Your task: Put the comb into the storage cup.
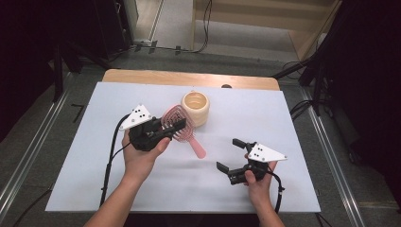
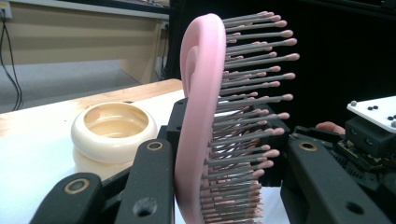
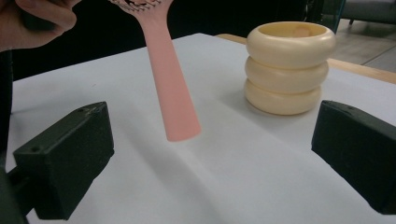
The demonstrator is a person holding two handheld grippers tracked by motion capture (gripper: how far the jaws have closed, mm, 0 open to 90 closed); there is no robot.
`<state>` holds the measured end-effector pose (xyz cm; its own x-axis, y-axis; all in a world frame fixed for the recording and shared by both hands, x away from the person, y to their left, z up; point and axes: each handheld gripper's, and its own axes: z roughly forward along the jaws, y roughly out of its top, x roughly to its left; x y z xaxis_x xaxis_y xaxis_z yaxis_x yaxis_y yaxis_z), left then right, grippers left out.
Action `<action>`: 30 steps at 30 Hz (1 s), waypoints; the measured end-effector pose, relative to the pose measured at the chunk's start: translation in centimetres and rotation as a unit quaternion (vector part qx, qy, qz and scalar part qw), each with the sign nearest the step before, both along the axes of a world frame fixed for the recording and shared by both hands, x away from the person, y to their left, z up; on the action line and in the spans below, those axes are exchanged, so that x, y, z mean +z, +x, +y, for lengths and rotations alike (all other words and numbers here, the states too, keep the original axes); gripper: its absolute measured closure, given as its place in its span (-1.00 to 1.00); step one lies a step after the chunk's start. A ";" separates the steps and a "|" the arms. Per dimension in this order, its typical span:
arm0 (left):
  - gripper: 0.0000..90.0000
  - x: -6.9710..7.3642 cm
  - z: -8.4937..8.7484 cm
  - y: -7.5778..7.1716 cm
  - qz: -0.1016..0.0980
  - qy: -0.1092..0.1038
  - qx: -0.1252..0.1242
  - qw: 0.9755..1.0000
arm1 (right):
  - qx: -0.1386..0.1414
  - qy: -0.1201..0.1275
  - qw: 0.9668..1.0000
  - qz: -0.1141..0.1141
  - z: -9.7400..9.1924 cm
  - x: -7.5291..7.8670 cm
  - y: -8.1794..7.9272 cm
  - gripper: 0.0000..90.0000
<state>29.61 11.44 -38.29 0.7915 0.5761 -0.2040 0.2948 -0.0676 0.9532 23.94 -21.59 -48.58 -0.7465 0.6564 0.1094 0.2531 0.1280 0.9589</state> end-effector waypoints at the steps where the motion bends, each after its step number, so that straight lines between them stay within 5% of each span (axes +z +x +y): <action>1: 0.45 0.0 0.1 0.1 0.000 0.000 0.000 1.000 | -0.003 0.000 1.000 0.001 -0.3 0.0 -0.1 -1.00; 30: 0.45 1.4 1.9 2.0 -0.004 -0.003 0.027 1.000 | -0.067 0.003 0.998 0.000 -6.9 -0.9 -2.1 -1.00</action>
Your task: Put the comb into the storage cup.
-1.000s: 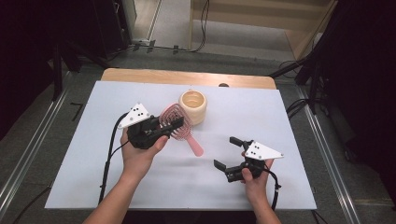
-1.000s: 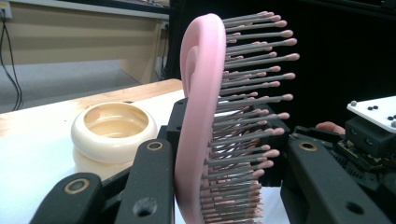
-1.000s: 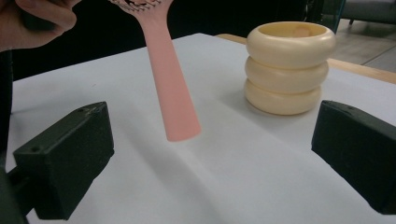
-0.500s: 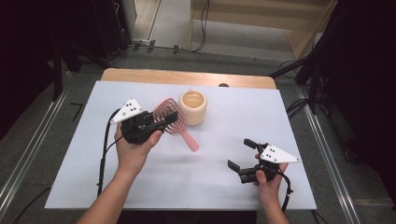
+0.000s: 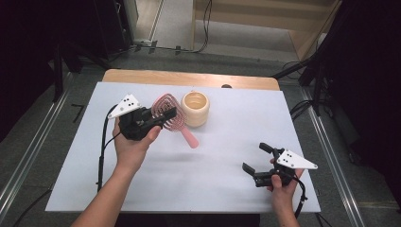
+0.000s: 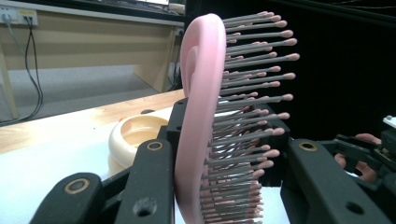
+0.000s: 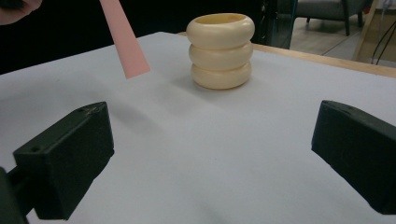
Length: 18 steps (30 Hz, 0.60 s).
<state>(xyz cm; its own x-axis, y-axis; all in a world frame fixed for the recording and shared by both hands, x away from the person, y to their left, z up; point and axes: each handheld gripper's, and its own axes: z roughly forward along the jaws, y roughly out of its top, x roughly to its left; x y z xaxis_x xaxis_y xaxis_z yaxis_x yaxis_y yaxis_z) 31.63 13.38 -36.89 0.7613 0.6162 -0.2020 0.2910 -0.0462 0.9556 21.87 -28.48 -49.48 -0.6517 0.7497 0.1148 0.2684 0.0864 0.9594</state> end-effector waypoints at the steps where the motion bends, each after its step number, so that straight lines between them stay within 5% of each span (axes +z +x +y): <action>1: 0.45 0.1 0.0 0.1 0.000 0.000 0.000 1.000 | -0.003 0.000 1.000 0.001 -0.2 0.0 -0.1 -1.00; 18: 0.45 0.5 0.1 1.4 0.006 -0.005 0.005 1.000 | -0.026 0.005 1.000 0.010 -3.1 -0.6 -1.3 -1.00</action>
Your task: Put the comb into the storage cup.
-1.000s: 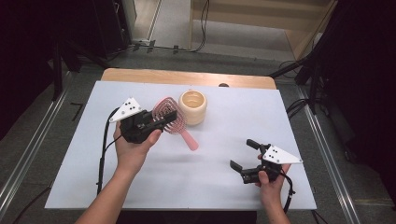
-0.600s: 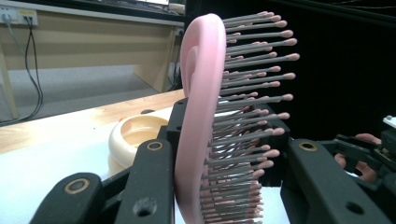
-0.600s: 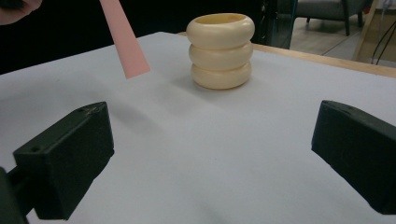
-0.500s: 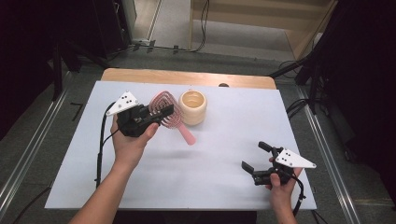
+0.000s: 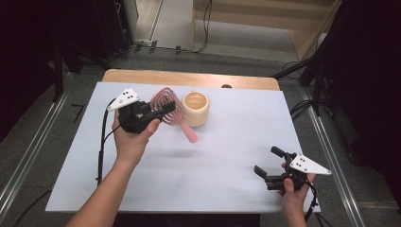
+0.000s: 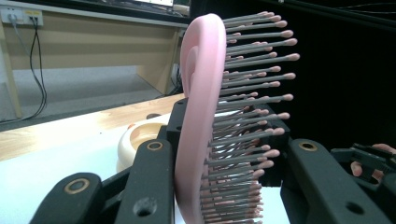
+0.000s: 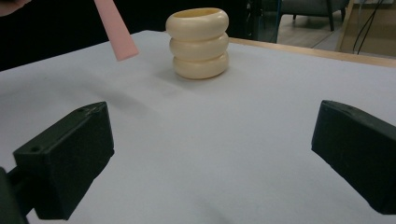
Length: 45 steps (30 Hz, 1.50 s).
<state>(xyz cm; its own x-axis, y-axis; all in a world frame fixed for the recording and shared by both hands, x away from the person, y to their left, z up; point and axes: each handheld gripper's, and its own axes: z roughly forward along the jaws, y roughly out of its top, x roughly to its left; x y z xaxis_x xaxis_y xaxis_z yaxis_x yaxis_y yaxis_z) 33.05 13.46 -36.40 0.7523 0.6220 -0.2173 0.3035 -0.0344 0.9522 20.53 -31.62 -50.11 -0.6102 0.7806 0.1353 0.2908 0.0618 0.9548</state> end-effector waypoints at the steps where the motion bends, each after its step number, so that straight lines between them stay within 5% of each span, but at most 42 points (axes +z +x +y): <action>1: 0.45 0.0 0.0 0.0 0.000 0.000 0.000 1.000 | -0.002 0.002 1.000 0.000 -0.2 -0.1 -0.1 -1.00; 45: 0.45 3.1 -1.5 4.3 -0.018 0.011 0.013 1.000 | -0.022 0.006 1.000 0.009 -1.5 -1.1 0.1 -1.00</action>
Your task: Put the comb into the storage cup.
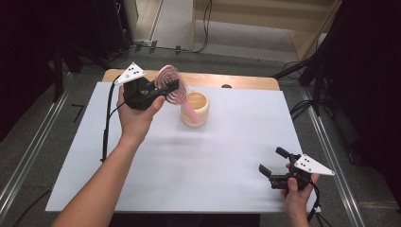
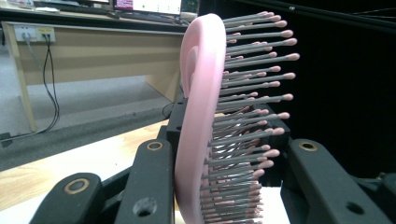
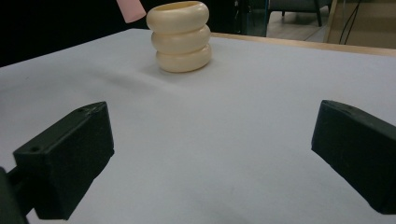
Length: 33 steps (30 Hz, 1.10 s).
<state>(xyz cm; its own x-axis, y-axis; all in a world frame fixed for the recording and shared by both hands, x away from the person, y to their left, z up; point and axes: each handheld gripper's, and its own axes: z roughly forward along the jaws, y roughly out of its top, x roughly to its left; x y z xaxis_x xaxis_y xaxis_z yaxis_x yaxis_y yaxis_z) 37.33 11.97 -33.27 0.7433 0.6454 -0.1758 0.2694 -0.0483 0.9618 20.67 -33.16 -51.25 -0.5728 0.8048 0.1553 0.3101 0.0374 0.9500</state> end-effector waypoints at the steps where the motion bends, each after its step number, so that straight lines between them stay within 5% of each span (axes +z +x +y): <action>1: 0.45 0.1 -0.1 0.1 -0.001 0.002 -0.001 1.000 | 0.001 0.000 1.000 0.000 0.0 0.0 0.0 -1.00; 33: 0.45 1.1 -1.0 2.8 -0.002 -0.010 0.011 1.000 | 0.007 0.001 1.000 0.001 0.0 -0.1 0.2 -1.00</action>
<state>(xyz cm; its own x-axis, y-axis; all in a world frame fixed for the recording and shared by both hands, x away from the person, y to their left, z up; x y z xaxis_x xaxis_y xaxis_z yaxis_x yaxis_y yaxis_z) 40.11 10.93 -32.21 0.7292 0.6585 -0.1859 0.2671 -0.0237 0.9634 20.86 -33.11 -51.39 -0.5845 0.7960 0.1571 0.3106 0.0406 0.9497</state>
